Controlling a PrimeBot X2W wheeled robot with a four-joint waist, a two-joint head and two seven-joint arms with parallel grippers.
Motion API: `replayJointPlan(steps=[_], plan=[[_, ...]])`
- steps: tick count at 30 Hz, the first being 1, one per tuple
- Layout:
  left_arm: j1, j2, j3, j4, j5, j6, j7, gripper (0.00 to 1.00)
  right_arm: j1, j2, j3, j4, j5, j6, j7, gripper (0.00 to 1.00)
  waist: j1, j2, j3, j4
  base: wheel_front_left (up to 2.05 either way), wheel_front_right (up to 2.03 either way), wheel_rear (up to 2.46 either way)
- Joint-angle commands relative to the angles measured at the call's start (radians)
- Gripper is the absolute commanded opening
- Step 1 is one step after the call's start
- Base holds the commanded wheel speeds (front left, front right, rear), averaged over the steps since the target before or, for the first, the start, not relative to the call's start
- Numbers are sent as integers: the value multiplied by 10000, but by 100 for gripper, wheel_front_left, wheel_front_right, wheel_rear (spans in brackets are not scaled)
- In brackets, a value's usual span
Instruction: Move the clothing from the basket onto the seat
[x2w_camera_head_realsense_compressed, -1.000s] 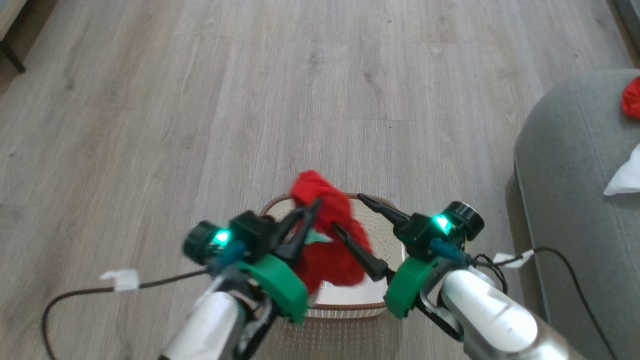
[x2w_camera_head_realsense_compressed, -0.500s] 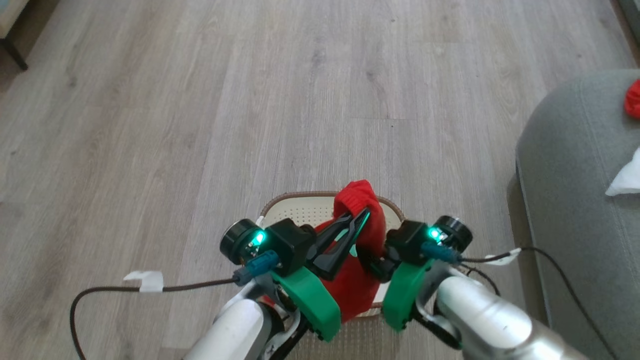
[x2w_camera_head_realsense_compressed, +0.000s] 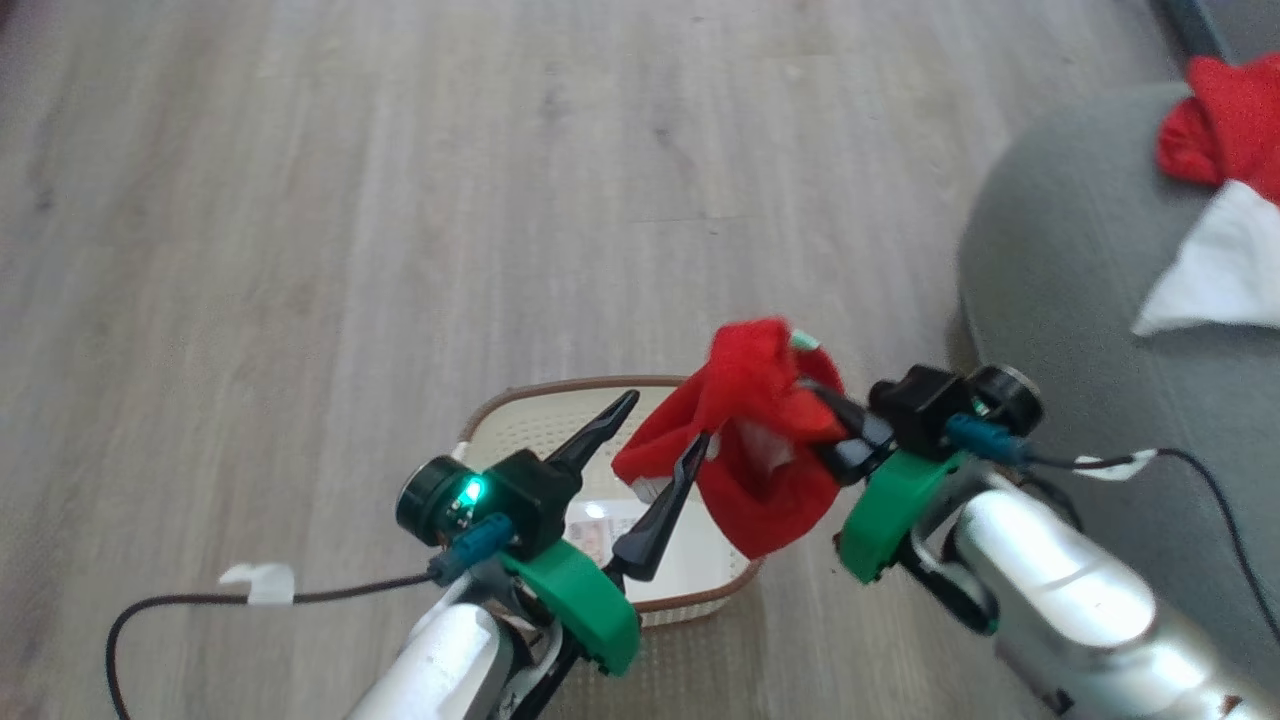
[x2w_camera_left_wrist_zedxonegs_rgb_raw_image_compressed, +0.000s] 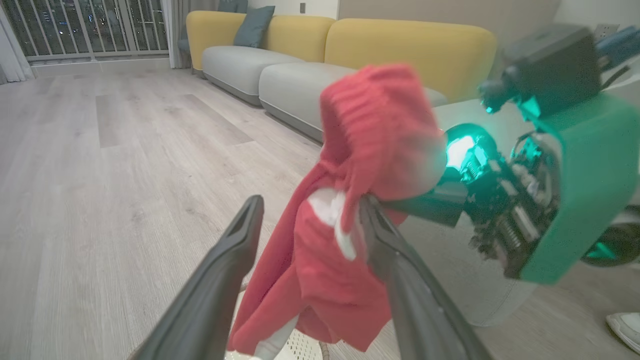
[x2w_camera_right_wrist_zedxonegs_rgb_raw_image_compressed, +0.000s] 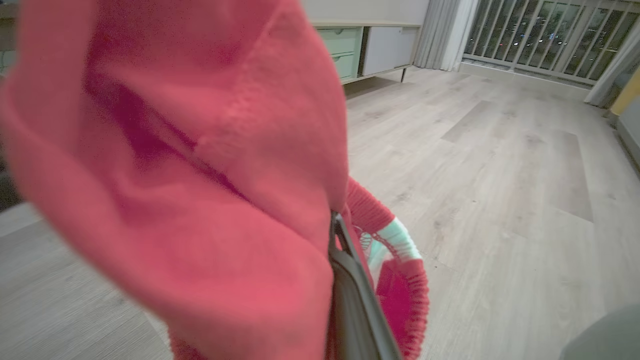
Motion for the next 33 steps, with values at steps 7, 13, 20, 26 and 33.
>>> replayJointPlan(steps=[7, 13, 20, 26, 33], plan=[[-228, -141, 37, 749, 143, -51, -943, 100, -66, -544, -1045, -971, -383, -4, -67, 0, 0, -1, 330, -1947, 0, 0, 0], [-262, -339, -295, 1247, 75, -142, -1128, 100, 231, -898, -1610, -1274, -557, -4, -67, 0, 0, -1, 482, -2724, 0, 0, 0], [-520, -453, -549, 1390, -3, -173, -1180, 100, 439, -1114, -2200, -1545, -732, -4, -67, 0, 0, -1, 708, -3195, 0, 0, 0], [-893, -475, -496, 1173, 175, -159, -1184, 100, 244, -1031, -2974, -1634, -775, -4, -67, 0, 0, -1, 1540, -3089, 0, 0, 0], [-2047, -217, -266, 903, 651, -194, -1185, 100, -2177, -1205, -4830, -788, -1072, -4, -64, 0, 0, -1, 3885, -2686, 0, 0, 0]])
